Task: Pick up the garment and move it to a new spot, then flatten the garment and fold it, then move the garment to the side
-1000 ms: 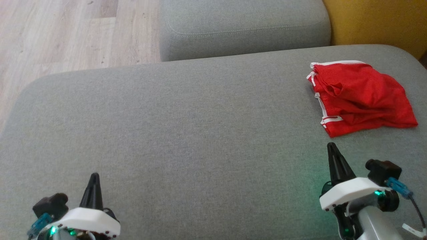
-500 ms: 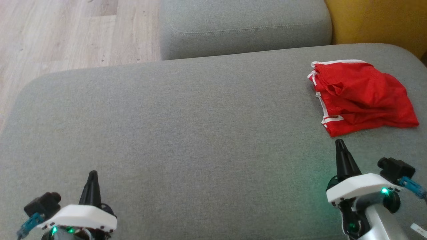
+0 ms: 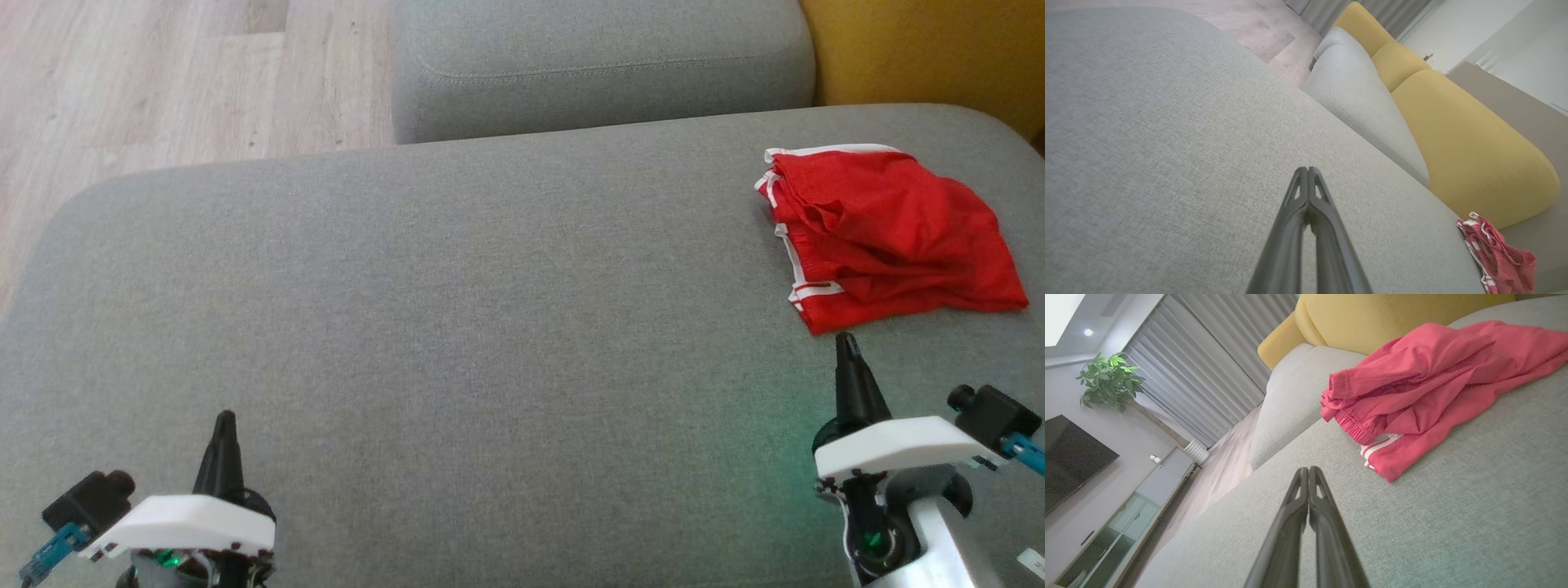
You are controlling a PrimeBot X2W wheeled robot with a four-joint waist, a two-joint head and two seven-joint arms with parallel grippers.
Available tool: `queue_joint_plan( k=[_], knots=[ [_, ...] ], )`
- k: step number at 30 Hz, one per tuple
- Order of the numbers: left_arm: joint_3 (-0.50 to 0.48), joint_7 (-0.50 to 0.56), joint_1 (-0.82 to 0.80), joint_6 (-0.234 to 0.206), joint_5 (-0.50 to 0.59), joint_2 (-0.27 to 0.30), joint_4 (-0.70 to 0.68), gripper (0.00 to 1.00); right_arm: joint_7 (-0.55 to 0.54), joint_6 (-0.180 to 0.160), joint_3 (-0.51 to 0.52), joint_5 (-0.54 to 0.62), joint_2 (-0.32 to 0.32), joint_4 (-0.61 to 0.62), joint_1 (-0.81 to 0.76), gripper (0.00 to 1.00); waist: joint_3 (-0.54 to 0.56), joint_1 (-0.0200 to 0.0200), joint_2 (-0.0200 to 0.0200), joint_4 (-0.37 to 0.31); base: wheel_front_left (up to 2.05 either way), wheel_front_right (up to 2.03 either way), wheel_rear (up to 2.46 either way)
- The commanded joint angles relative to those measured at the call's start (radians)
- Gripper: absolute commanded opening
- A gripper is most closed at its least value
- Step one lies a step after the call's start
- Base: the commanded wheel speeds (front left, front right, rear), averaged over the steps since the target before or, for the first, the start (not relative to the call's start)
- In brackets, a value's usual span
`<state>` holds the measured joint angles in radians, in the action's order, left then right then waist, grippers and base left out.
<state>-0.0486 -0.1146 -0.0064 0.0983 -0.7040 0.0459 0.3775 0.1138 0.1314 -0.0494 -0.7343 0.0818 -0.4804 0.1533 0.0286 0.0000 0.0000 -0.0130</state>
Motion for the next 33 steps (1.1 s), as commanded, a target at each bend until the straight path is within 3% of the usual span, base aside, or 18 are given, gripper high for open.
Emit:
queue_joint_plan(
  k=[1, 33],
  knots=[
    [-0.023, 0.005, -0.059, 0.006, -0.026, 0.006, -0.04, 0.0, -0.004, 0.0, 0.005, -0.027, 0.003, 0.042, 0.029, 0.0, 0.0, 0.0, 0.0, 0.0, 0.0, 0.0, 0.0],
    [-0.041, 0.097, -0.077, 0.017, -0.387, 0.005, -0.078, 0.0, -0.096, 0.0, 0.07, -0.375, -0.011, 0.122, -0.002, 0.0, -0.013, 0.0, 0.0, 0.005, 0.0, 0.0, 0.0]
  ],
)
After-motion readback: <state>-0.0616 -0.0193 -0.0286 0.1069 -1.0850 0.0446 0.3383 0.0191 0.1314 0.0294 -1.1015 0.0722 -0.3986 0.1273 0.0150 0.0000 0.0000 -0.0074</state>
